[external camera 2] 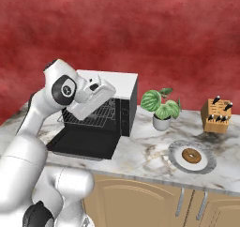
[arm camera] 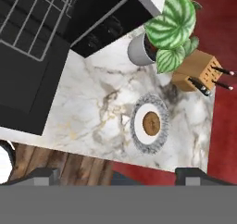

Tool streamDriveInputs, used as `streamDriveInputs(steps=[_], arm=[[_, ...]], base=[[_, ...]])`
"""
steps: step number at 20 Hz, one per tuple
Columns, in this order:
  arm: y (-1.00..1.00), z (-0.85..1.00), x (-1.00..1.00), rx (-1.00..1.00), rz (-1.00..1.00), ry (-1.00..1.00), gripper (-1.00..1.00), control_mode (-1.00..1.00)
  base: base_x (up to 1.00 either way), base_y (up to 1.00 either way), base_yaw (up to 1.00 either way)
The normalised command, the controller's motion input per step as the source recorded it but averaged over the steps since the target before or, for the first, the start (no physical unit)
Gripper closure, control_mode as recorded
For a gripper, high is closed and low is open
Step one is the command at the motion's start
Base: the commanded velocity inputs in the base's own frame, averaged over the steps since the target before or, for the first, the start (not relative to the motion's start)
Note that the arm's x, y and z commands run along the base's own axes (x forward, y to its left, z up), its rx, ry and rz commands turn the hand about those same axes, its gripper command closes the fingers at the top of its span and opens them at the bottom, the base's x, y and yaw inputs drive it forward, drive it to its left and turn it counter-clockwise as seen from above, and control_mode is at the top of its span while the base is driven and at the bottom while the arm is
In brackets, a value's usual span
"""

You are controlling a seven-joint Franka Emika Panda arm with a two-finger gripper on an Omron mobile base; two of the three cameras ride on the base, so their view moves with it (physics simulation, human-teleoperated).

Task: Pick up the bagel from the plate, place it on the toaster oven rack, close the door, and set the timer.

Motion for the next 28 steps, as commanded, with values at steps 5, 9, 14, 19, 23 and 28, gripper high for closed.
streamDriveInputs(steps=[5, 9, 14, 19, 23, 28], arm=[[-0.71, -0.03, 0.24, 0.03, -0.3, 0.03, -1.0, -1.0], [-0.76, -0.25, 0.08, 0.06, -0.18, 0.07, -1.0, -1.0], [-0.66, -0.29, 0.01, 0.07, -0.03, 0.01, -1.0, -1.0], [-0.71, -0.28, 0.0, 0.1, 0.0, 0.0, -1.0, -1.0], [-0.64, -0.28, 0.0, 0.13, 0.0, 0.0, -1.0, -1.0], [-0.49, -0.26, 0.02, 0.09, 0.01, 0.0, -1.0, -1.0]], base=[[0.0, 0.0, 0.0], [0.0, 0.0, 0.0], [0.0, 0.0, 0.0], [0.0, 0.0, 0.0], [0.0, 0.0, 0.0], [0.0, 0.0, 0.0]])
